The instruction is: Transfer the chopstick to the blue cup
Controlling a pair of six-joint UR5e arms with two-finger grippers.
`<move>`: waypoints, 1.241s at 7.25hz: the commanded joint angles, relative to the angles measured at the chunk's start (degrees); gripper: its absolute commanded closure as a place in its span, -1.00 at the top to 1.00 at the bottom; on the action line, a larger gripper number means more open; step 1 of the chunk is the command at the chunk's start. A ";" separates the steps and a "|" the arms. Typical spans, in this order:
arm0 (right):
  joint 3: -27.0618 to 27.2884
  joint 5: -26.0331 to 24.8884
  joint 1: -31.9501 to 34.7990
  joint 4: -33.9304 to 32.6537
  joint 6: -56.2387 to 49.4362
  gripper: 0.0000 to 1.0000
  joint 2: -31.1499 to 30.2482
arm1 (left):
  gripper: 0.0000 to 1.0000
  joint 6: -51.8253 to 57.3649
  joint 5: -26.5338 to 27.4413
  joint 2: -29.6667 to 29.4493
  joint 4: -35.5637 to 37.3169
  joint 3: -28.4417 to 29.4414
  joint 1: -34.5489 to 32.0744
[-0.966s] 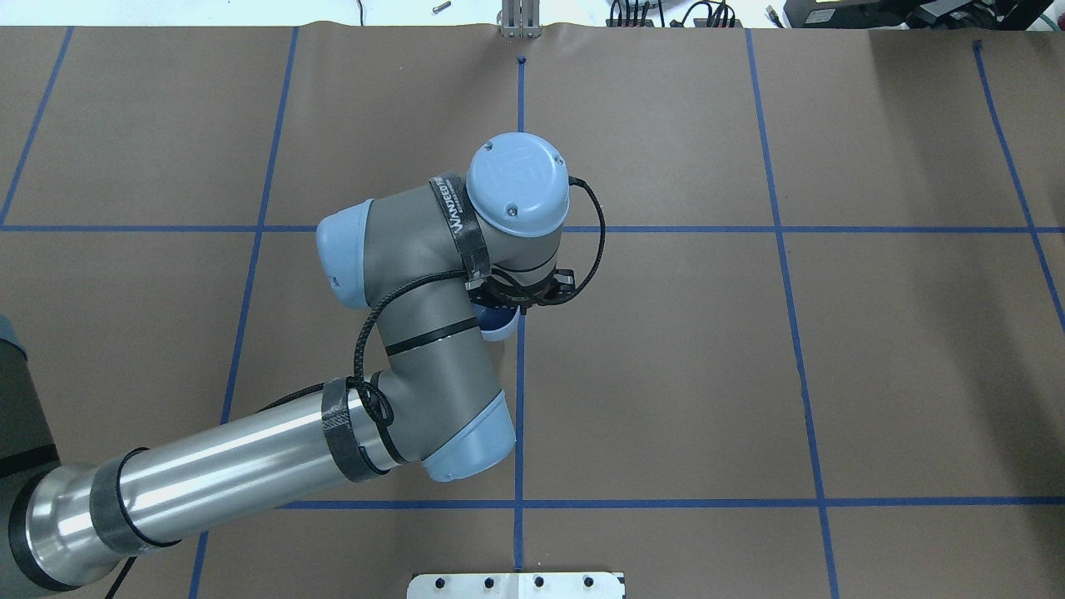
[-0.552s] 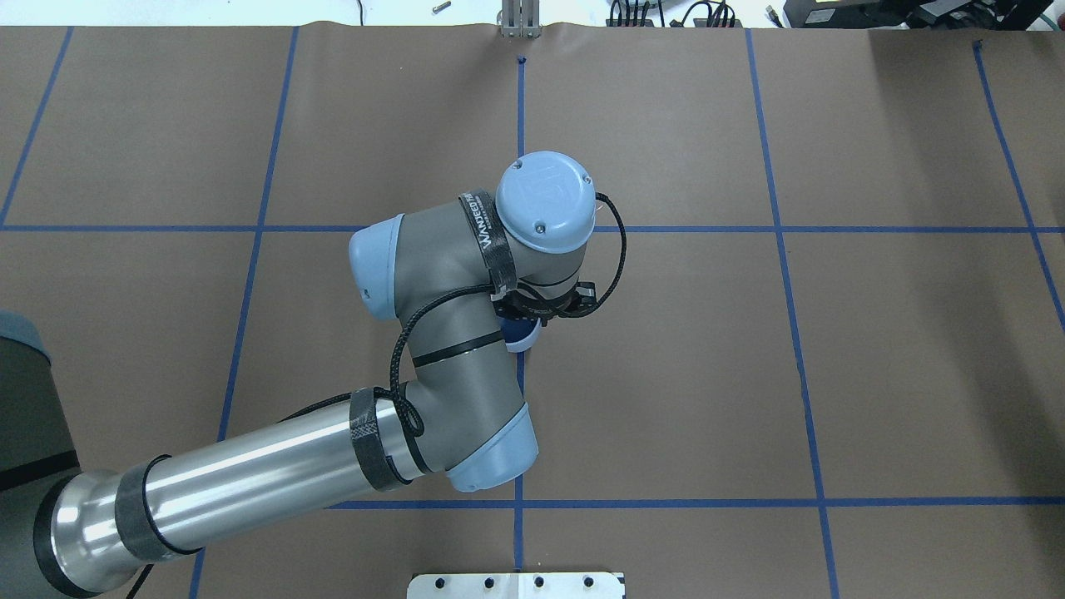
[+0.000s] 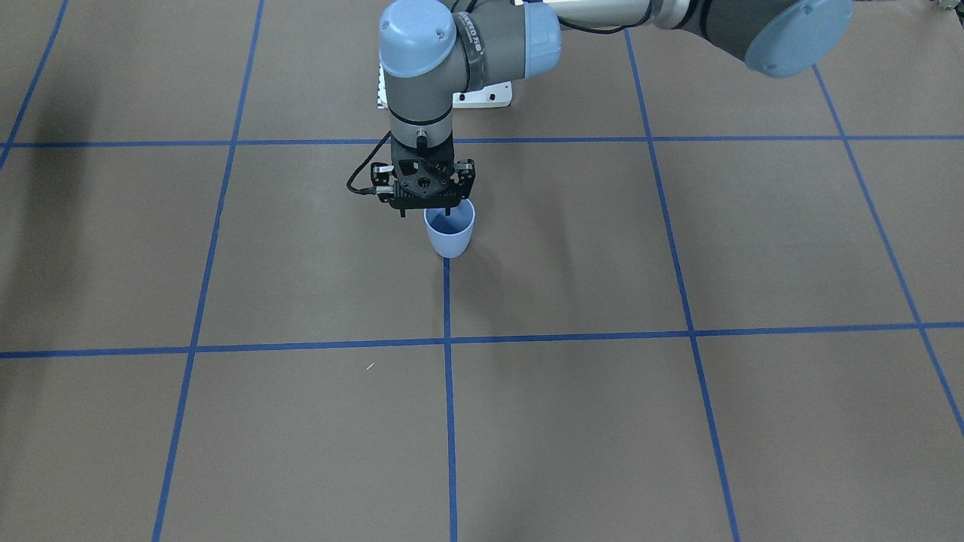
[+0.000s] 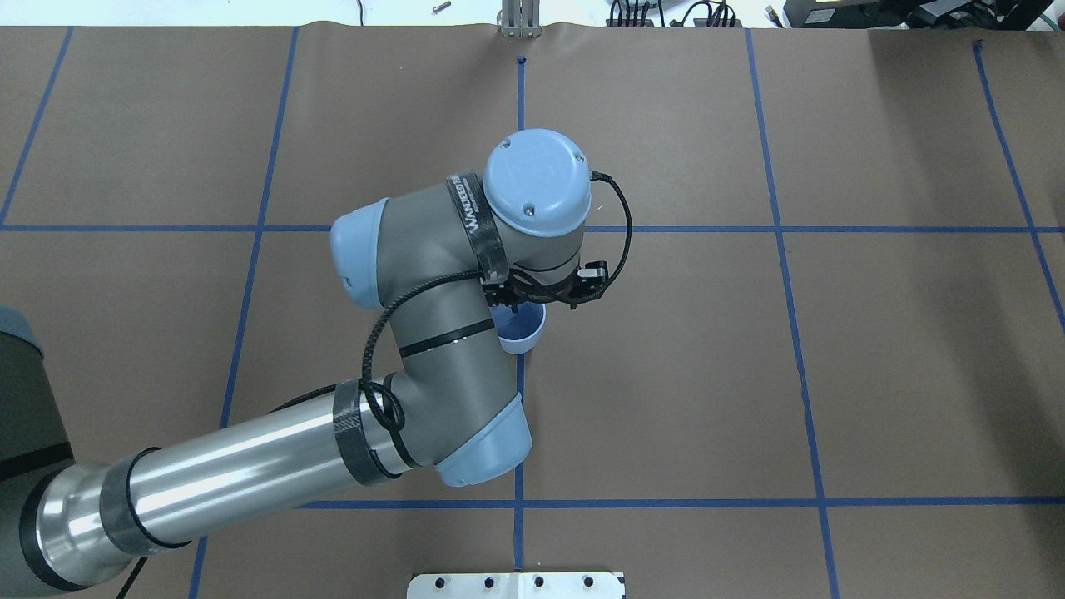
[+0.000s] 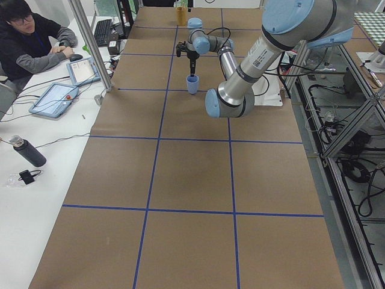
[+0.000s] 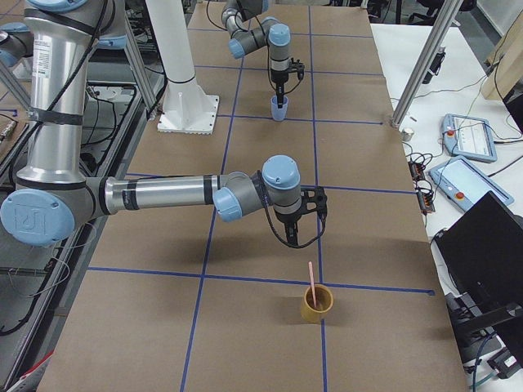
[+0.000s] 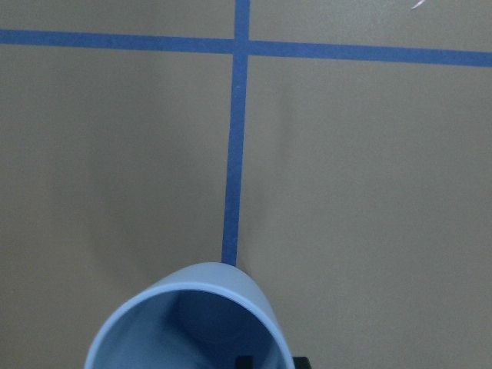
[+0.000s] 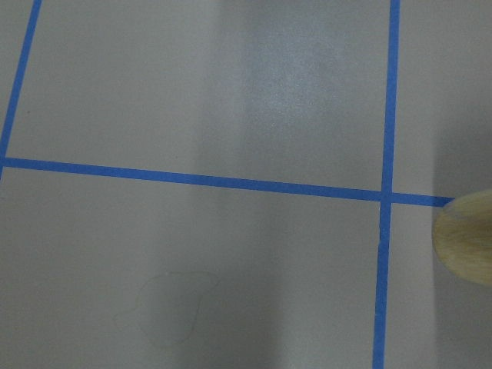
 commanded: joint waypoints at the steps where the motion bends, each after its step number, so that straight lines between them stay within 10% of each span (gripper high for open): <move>1: 0.09 -0.01 0.01 0.04 -0.01 1.00 0.12 | 0.96 4.52 -1.10 5.07 1.32 -8.76 -6.99; 5: 0.62 -2.19 2.28 -0.22 -6.83 1.00 0.03 | 0.96 53.93 -18.74 26.51 0.97 -12.34 -36.39; 9: 0.09 -8.53 6.84 -1.19 -21.31 1.00 1.34 | 0.96 93.50 -20.71 34.54 0.27 0.56 -55.68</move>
